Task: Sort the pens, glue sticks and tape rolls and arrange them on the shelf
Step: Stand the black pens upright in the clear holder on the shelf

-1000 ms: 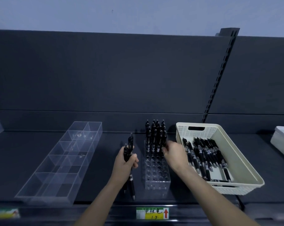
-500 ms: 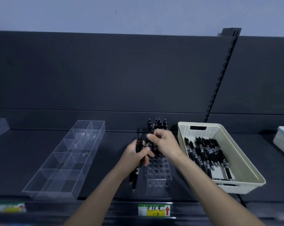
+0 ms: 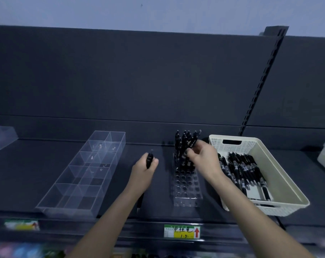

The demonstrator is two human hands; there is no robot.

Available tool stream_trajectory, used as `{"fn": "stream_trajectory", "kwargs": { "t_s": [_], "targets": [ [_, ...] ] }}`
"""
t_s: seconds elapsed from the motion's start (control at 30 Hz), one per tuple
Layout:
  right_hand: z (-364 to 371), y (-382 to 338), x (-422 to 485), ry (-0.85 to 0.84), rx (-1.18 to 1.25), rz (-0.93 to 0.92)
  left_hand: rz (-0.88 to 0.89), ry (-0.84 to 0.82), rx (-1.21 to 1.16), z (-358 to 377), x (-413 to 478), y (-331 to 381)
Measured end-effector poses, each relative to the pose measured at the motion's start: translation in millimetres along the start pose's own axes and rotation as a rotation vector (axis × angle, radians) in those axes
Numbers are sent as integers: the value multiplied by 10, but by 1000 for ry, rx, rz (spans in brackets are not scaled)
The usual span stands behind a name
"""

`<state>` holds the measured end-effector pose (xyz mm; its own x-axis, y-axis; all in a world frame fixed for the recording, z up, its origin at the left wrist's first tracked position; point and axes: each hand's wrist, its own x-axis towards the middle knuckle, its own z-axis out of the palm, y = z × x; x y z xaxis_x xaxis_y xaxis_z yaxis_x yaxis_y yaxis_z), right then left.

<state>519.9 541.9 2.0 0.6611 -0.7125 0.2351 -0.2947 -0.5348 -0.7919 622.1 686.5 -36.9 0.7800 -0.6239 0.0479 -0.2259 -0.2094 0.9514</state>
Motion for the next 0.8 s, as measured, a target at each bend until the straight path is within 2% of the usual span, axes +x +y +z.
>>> {"fn": "stream_trajectory", "kwargs": {
  "t_s": [0.17,0.23,0.5,0.67,0.8],
  "targets": [
    [118,-7,-83,-87,-300,-77,-149,-145,-146,-23,-2,4],
    [187,32,-93,-129,-355,-71,-138,-152,-154,-38,-7,-2],
    [395,217,-143,-156,-366,61,-137,-177,-243,-112,-42,-84],
    [402,245,-154,-152,-382,61,-140,-207,-264,-103,-60,-79],
    [388,225,-155,-163,-388,59,-222,-213,-272,-82,-72,-35]
  ]
}}
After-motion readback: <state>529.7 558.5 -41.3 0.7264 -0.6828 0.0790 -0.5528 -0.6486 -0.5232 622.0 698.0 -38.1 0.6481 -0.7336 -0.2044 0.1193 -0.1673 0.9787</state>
